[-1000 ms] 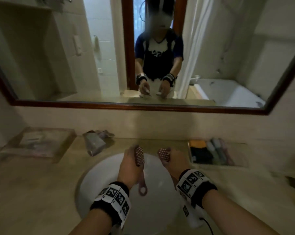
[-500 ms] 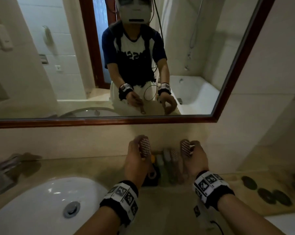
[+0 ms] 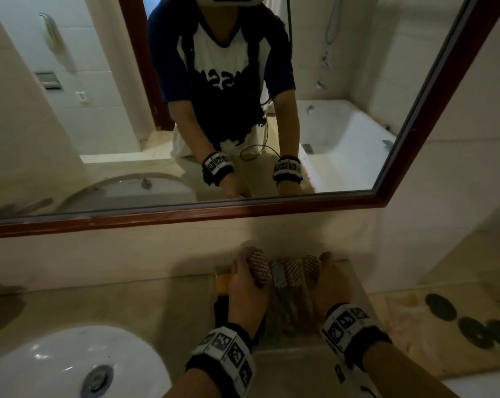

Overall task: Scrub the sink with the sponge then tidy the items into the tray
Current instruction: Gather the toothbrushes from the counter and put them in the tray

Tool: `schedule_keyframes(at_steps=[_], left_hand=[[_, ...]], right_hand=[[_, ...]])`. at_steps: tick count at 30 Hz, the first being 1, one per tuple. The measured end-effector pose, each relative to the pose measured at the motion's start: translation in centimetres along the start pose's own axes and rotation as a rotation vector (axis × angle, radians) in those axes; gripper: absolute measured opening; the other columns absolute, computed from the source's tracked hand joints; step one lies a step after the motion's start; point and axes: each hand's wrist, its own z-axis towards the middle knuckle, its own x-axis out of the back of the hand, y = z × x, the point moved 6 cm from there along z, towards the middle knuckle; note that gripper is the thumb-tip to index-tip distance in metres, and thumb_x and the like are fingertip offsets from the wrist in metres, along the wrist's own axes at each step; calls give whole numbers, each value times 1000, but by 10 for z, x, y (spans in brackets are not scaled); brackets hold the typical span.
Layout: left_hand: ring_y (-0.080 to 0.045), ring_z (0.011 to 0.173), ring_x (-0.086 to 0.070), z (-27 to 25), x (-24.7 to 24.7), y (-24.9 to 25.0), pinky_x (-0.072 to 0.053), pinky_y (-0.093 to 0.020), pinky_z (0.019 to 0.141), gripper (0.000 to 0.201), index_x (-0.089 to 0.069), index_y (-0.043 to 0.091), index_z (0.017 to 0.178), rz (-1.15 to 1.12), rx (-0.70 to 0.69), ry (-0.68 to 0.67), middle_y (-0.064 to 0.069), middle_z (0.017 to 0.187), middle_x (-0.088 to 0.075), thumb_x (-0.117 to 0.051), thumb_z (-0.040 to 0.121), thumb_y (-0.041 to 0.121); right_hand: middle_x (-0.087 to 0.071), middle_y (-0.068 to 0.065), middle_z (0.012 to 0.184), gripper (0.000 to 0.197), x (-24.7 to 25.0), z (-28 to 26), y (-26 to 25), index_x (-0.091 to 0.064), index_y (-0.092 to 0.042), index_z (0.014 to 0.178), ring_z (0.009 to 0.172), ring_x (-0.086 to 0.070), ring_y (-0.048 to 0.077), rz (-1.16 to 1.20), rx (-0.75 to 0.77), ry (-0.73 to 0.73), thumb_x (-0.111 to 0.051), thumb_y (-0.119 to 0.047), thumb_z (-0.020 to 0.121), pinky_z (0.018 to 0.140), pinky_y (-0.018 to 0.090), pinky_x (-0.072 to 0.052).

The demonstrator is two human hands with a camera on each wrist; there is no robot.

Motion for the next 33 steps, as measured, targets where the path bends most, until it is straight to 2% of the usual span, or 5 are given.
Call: schedule_keyframes(at_steps=[7, 15, 21, 28, 33], left_hand=[[-22, 118, -53, 4, -8, -12, -46, -41, 105, 61, -39, 21, 131, -28, 34, -58, -7, 128, -53, -71, 80, 13], [-4, 77, -52, 4, -1, -1, -44, 6, 64, 25, -45, 20, 102, -189, 1, -5, 12, 82, -52, -54, 91, -2], [-23, 96, -65, 6, 4, -6, -56, -38, 89, 32, -53, 23, 116, -398, 169, 50, -9, 102, -67, -54, 92, 2], [-20, 98, -61, -12, -3, -27, -50, -30, 86, 13, -60, 18, 96, 157, 116, -324, -6, 101, -65, -67, 86, 21], [-19, 103, -60, -29, -7, -25, -46, -24, 82, 30, -63, 15, 110, 460, -24, -492, -4, 115, -65, -65, 86, 33]], right_hand=[[-49, 19, 133, 41, -15, 12, 3, -36, 1, 133, 114, -55, 33, -129, 3, -69, -46, -11, 95, 85, 35, -45], [-52, 14, 127, 33, -16, 2, 1, -52, -6, 122, 105, -57, 34, -34, 135, -48, -49, -23, 94, 87, 38, -47], [-54, 3, 131, 44, -29, -30, -24, -51, -21, 130, 112, -55, 25, -199, 518, -269, -55, -38, 90, 92, 33, -43], [-56, 4, 133, 34, -19, -25, -1, -56, -26, 128, 119, -53, 25, -287, 472, -319, -47, -28, 95, 99, 27, -41], [-55, 6, 132, 34, -25, -31, 6, -57, -24, 126, 118, -53, 25, -404, 508, -349, -45, -32, 95, 96, 28, -42]])
